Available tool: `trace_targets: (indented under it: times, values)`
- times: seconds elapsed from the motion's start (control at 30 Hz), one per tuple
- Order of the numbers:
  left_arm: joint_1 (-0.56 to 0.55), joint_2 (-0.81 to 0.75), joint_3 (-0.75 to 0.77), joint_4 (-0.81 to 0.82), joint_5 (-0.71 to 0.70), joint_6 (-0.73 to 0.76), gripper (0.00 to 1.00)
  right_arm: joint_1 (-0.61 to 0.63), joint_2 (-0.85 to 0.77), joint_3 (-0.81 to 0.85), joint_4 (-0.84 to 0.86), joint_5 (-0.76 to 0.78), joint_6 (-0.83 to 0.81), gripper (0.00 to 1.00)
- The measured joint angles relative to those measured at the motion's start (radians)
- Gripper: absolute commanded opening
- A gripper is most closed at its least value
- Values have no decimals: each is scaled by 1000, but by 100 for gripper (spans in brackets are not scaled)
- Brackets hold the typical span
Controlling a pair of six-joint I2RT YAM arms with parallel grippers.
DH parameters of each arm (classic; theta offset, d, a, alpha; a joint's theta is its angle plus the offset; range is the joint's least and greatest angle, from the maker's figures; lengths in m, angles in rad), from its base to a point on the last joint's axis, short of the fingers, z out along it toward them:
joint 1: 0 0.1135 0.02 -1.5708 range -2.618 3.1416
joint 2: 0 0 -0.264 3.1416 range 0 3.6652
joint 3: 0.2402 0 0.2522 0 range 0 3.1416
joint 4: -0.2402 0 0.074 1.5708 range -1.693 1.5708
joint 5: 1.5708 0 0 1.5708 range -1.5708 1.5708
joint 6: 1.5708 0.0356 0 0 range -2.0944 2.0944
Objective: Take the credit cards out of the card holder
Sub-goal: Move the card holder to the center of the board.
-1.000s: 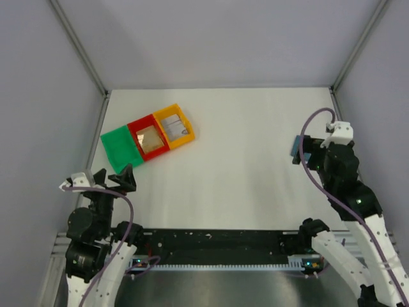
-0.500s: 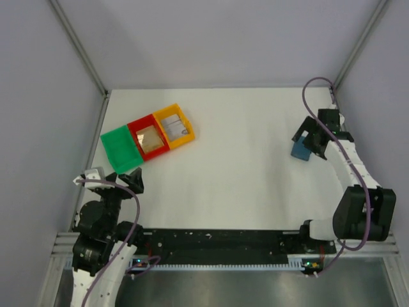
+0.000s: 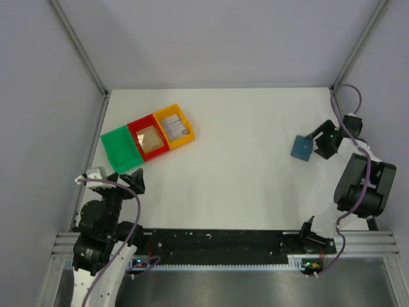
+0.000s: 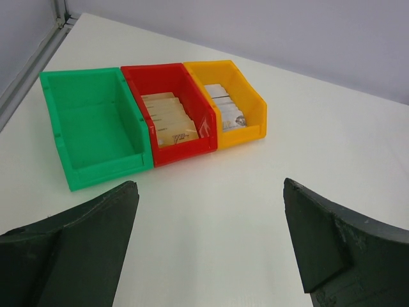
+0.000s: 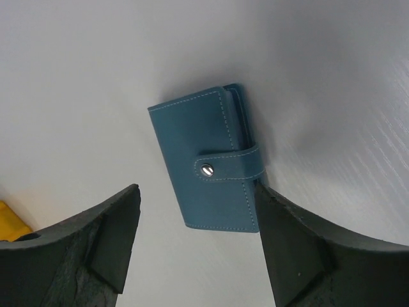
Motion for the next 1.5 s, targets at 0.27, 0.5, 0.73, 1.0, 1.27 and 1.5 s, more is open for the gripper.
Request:
trace_targets:
  times: [0.27, 0.5, 0.73, 1.0, 1.27, 1.5]
  values:
    - [1, 0, -3, 0, 5, 0, 99, -16, 85, -53, 72, -37, -2, 53]
    - [4, 0, -4, 0, 10, 0, 99, -16, 85, -135, 164, -86, -1, 26]
    - [6, 0, -5, 0, 19, 0, 99, -18, 85, -171, 250, -121, 3, 0]
    - [6, 0, -5, 0, 23, 0, 99, -18, 84, -202, 316, -160, -14, 0]
    - [7, 0, -5, 0, 25, 0, 99, 15, 35, -289, 362, -239, -20, 0]
    - [9, 0, -10, 17, 87, -31, 99, 177, -71, -378, 352, -280, 6, 0]
